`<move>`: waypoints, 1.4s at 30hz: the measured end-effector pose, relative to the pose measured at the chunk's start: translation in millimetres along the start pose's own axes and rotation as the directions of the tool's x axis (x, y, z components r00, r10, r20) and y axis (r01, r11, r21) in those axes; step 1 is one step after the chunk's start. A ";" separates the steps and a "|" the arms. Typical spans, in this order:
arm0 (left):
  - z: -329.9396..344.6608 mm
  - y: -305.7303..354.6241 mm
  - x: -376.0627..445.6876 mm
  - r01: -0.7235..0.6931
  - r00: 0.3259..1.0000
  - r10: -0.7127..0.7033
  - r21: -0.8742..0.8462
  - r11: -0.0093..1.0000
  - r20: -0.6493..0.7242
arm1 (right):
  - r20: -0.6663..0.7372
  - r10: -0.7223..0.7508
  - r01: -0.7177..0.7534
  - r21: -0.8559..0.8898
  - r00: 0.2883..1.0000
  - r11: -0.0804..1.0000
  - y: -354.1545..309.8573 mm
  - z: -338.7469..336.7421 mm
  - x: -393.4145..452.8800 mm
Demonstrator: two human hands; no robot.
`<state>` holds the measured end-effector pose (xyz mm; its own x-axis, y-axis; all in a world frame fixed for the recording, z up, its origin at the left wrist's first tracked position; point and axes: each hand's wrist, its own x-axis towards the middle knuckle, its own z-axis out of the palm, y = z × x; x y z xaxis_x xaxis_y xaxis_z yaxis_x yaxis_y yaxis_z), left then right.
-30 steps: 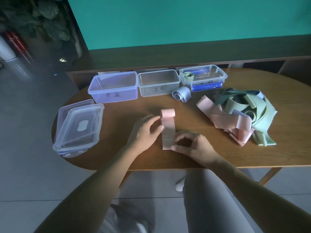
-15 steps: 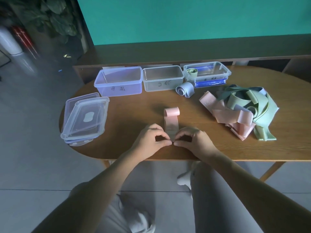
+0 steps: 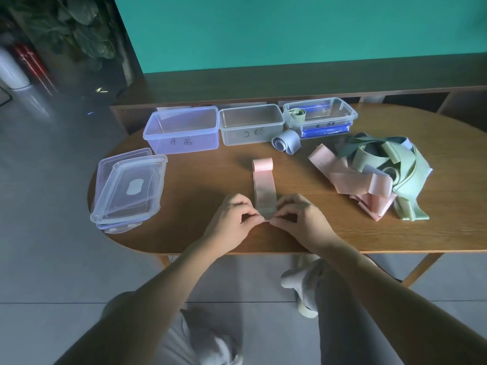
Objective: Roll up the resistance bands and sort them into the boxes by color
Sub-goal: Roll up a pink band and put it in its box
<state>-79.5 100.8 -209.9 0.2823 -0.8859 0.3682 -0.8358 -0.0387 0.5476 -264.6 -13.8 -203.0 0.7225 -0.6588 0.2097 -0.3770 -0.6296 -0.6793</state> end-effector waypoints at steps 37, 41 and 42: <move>-0.9 1.5 -5.4 -0.147 0.987 0.147 -0.002 0.989 0.061 | 0.054 -0.142 0.149 -0.146 0.988 0.978 3.2 0.1 -1.5; -0.8 3.1 -5.6 -0.074 0.995 0.076 -0.024 0.997 0.063 | 0.043 -0.141 0.145 -0.106 0.989 0.984 4.4 -0.1 -3.6; -0.5 2.7 -5.0 -0.058 0.996 0.060 -0.026 0.998 0.069 | 0.048 -0.138 0.142 -0.100 0.989 0.985 4.1 -1.0 -4.1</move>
<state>-82.9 105.3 -209.9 0.1984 -0.9166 0.3472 -0.8385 0.0248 0.5444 -269.7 -14.1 -205.9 0.7943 -0.5455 0.2674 -0.3269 -0.7548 -0.5687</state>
